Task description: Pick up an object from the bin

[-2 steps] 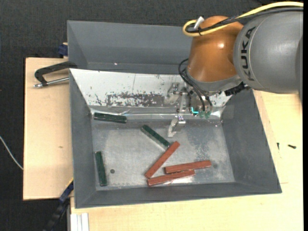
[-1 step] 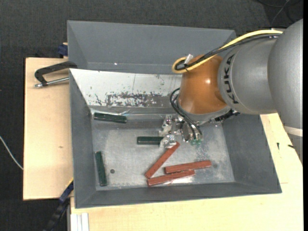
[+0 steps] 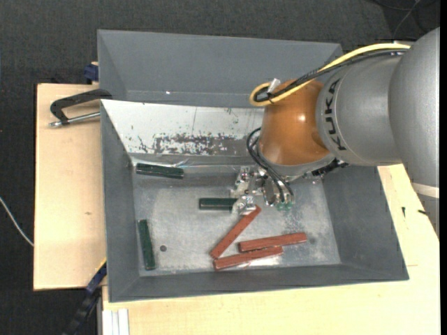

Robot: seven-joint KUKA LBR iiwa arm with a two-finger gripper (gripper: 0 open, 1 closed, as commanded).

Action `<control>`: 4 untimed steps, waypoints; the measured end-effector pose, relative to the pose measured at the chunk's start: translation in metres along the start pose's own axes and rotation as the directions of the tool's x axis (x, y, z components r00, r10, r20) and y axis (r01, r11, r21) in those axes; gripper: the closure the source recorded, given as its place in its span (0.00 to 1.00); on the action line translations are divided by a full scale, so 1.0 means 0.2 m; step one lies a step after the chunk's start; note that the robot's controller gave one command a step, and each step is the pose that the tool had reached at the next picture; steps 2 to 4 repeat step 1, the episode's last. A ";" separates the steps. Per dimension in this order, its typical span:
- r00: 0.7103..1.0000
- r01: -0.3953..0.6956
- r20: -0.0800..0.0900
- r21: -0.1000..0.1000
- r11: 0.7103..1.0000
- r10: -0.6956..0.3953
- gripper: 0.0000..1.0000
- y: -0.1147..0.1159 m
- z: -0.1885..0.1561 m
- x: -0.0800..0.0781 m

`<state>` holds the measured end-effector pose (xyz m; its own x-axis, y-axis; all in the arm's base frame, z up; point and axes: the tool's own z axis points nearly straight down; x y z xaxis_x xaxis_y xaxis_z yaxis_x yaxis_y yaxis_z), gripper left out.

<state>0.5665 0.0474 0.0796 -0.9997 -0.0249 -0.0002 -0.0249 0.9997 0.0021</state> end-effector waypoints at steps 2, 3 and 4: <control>1.000 0.019 0.011 0.001 1.000 -0.019 1.00 0.04 -0.81 -0.08; 1.000 0.019 0.011 0.001 1.000 -0.019 1.00 0.04 -0.81 -0.08; 1.000 0.019 0.011 0.001 1.000 -0.019 1.00 0.04 -0.81 -0.08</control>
Offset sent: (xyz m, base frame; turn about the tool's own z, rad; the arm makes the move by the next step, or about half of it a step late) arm 0.0000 0.0000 0.0000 0.0000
